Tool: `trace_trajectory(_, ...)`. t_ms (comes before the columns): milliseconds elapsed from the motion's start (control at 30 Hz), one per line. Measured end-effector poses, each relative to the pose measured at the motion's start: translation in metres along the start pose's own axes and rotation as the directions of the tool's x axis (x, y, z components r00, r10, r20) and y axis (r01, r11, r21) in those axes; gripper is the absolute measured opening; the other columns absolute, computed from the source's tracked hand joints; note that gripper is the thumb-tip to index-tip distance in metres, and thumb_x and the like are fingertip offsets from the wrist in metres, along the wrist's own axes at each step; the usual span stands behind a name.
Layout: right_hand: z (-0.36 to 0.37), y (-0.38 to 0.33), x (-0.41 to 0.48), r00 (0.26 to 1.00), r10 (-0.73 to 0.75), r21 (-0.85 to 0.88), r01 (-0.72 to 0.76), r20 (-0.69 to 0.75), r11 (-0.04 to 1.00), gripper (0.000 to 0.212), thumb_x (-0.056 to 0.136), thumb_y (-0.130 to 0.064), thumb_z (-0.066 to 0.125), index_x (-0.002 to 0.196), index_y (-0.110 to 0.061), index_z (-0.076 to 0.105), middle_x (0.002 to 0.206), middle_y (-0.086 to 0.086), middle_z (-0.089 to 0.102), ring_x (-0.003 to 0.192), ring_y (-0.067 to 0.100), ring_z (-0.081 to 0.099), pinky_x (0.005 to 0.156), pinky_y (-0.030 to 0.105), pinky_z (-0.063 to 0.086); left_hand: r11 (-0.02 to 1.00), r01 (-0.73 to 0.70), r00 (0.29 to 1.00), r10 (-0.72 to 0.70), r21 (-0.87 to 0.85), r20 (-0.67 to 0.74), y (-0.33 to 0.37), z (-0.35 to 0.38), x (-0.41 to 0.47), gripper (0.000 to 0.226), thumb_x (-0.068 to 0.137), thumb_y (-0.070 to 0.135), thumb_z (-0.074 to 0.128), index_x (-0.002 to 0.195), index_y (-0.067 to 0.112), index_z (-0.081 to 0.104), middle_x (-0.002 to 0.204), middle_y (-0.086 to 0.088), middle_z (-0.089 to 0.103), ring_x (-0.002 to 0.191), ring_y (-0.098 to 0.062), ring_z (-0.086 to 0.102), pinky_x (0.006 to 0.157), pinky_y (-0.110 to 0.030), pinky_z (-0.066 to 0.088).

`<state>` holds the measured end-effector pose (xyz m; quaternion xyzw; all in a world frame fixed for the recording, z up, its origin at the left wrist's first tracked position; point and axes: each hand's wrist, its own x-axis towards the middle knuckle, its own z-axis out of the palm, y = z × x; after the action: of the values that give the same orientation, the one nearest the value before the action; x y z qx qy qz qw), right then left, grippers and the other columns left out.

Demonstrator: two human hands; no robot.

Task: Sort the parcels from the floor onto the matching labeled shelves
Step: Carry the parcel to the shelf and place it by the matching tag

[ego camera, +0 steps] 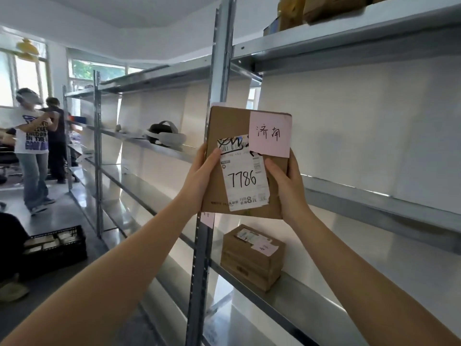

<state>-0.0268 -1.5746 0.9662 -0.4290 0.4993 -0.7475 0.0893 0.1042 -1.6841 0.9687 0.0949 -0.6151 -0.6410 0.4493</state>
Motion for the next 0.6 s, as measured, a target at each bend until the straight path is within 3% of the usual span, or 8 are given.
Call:
trace_trajectory(200, 0.015, 0.041, 0.047, 0.993, -0.021, -0.041, 0.016, -0.120, 0.999, 0.058, 0.090, -0.025, 0.060, 0.143, -0.034, 0.036, 0.128, -0.006, 0.059, 0.105, 0.008, 0.062, 0.065, 0.015, 0.056, 0.993, 0.116, 0.986, -0.110, -0.039, 0.123, -0.037, -0.022, 0.081, 0.052, 0.087, 0.045, 0.052, 0.136, 0.035, 0.037, 0.102, -0.001, 0.070, 0.085, -0.018, 0.070, 0.063, -0.032, 0.057)
trace_trajectory(267, 0.024, 0.050, 0.069, 0.986, -0.038, -0.080, 0.025, -0.165, 0.997, 0.058, 0.091, -0.024, 0.059, 0.143, -0.035, 0.036, 0.128, -0.008, 0.058, 0.108, 0.009, 0.061, 0.070, 0.019, 0.057, 0.986, 0.161, 0.974, -0.152, -0.043, 0.166, -0.043, -0.029, 0.112, 0.051, 0.087, 0.046, 0.052, 0.135, 0.035, 0.038, 0.097, 0.000, 0.070, 0.081, -0.017, 0.070, 0.059, -0.030, 0.057)
trace_trajectory(400, 0.035, 0.057, 0.115, 0.979, -0.037, -0.141, 0.009, -0.198, 0.990, 0.053, 0.091, -0.021, 0.059, 0.140, -0.032, 0.042, 0.130, -0.003, 0.060, 0.114, 0.018, 0.061, 0.092, 0.039, 0.053, 0.972, 0.230, 0.946, -0.211, -0.051, 0.246, -0.051, -0.034, 0.173, 0.048, 0.089, 0.046, 0.048, 0.134, 0.032, 0.040, 0.093, 0.002, 0.069, 0.078, -0.016, 0.068, 0.056, -0.029, 0.055)
trace_trajectory(500, 0.031, 0.052, 0.145, 0.975, -0.008, -0.176, -0.033, -0.224, 0.984, 0.049, 0.093, -0.021, 0.057, 0.139, -0.028, 0.044, 0.126, 0.000, 0.064, 0.109, 0.018, 0.064, 0.087, 0.036, 0.054, 0.961, 0.270, 0.917, -0.237, -0.064, 0.321, -0.056, -0.027, 0.209, 0.048, 0.090, 0.046, 0.048, 0.133, 0.027, 0.042, 0.097, 0.001, 0.068, 0.082, -0.017, 0.067, 0.059, -0.030, 0.054)
trace_trajectory(600, 0.021, 0.046, 0.171, 0.957, 0.116, -0.207, -0.174, -0.264, 0.963, 0.043, 0.094, -0.022, 0.055, 0.136, -0.024, 0.047, 0.120, 0.002, 0.066, 0.102, 0.020, 0.066, 0.078, 0.035, 0.055, 0.943, 0.322, 0.892, -0.274, -0.080, 0.359, -0.062, -0.015, 0.232, 0.043, 0.092, 0.041, 0.046, 0.130, 0.022, 0.043, 0.098, -0.002, 0.067, 0.082, -0.020, 0.066, 0.059, -0.032, 0.056)
